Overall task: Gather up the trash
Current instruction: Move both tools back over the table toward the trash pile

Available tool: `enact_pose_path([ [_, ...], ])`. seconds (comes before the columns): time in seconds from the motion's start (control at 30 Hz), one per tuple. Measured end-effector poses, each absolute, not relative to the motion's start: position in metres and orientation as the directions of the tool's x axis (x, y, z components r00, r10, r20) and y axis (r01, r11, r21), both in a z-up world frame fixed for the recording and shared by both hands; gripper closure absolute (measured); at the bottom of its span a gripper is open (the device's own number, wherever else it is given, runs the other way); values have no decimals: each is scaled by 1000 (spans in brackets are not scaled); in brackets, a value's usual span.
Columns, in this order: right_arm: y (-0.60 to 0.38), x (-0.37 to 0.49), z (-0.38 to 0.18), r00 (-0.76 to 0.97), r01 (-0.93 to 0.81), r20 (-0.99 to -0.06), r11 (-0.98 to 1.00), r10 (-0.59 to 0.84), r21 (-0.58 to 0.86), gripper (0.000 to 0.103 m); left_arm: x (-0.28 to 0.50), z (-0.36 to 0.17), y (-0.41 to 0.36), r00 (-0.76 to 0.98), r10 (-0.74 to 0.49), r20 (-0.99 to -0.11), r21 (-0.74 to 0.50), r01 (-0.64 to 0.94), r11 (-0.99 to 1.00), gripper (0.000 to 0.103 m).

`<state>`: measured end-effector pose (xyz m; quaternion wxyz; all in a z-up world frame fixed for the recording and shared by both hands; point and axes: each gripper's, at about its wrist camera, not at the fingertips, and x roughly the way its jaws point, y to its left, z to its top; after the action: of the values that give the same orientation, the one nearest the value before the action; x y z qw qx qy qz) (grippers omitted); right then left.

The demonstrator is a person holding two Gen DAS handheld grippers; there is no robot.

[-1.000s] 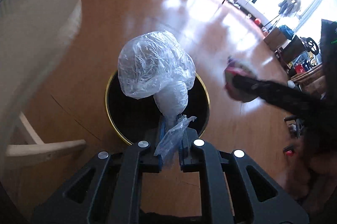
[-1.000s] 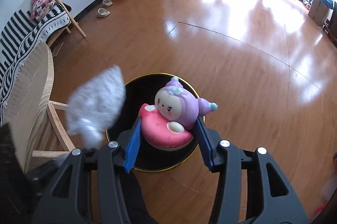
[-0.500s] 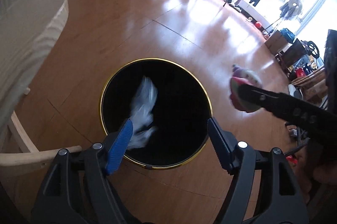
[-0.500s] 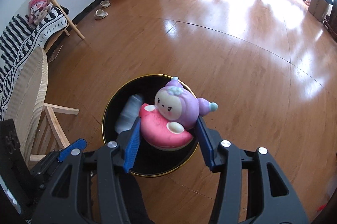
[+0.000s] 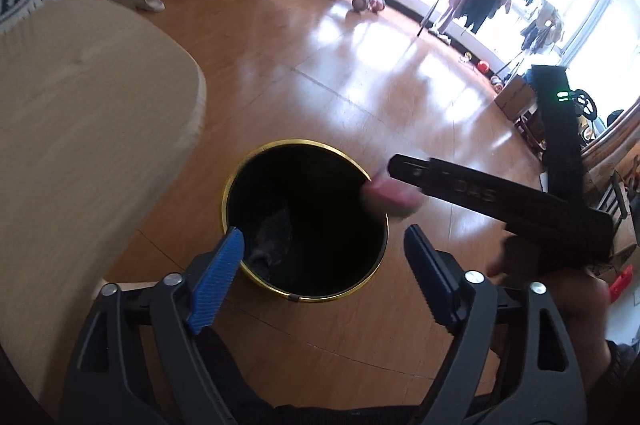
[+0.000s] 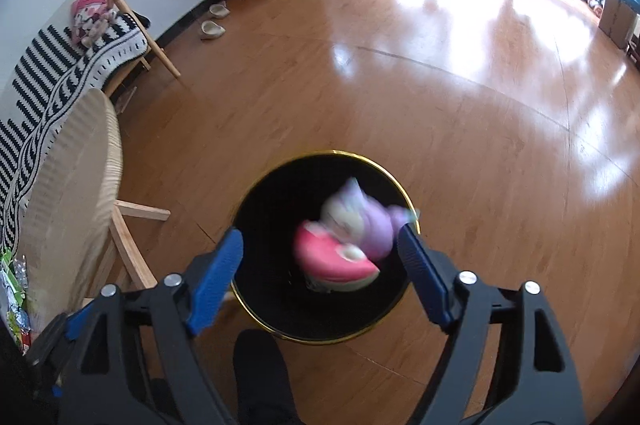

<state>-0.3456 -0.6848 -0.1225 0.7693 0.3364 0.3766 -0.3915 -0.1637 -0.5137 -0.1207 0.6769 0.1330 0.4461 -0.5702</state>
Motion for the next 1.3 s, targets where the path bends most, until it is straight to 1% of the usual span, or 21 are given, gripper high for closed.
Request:
enact_pose_path([
  [0.17, -657, -314, -101, 467, 816, -822, 518, -326, 258, 21, -149, -77, -458, 46, -691, -722, -283, 891, 356, 12],
  [0.27, -624, -278, -81, 517, 759, -802, 595, -301, 266, 20, -127, -56, -408, 153, -685, -712, -237, 867, 439, 12],
  [0.37, -578, -231, -61, 561, 677, -787, 690, -258, 256, 20, -101, -38, -351, 260, -654, -710, -197, 819, 540, 12],
  [0.47, -514, -176, -40, 611, 552, -769, 797, -186, 245, 20, -68, -27, -286, 372, -590, -717, -159, 736, 658, 12],
  [0.57, -452, -133, -27, 646, 433, -753, 872, -125, 227, 19, -33, -19, -216, 455, -514, -727, -154, 622, 768, 11],
  [0.63, -404, -105, -23, 649, 344, -758, 914, -67, 214, 19, -10, -16, -165, 508, -449, -734, -147, 527, 837, 11],
  [0.73, -343, -69, -17, 653, 227, -757, 947, 24, 226, 19, 21, -15, -93, 569, -352, -743, -131, 393, 910, 11],
  [0.87, -293, -32, -16, 639, 149, -766, 966, 68, 210, 19, 60, -19, -7, 626, -210, -751, -103, 203, 974, 11],
  [0.93, -277, -14, -18, 630, 142, -773, 968, 74, 208, 20, 74, -27, 17, 634, -156, -757, -79, 148, 986, 11],
  [1.07, -259, 20, -29, 605, 154, -793, 968, 66, 199, 19, 93, -49, 52, 604, -141, -784, -83, 124, 989, 11],
  [1.17, -254, 36, -47, 569, 168, -819, 965, 73, 202, 20, 100, -64, 59, 592, -153, -792, -75, 154, 985, 11],
  [1.3, -246, 48, -63, 535, 168, -841, 966, 80, 199, 23, 119, -75, 43, 592, -181, -786, -46, 237, 971, 11],
])
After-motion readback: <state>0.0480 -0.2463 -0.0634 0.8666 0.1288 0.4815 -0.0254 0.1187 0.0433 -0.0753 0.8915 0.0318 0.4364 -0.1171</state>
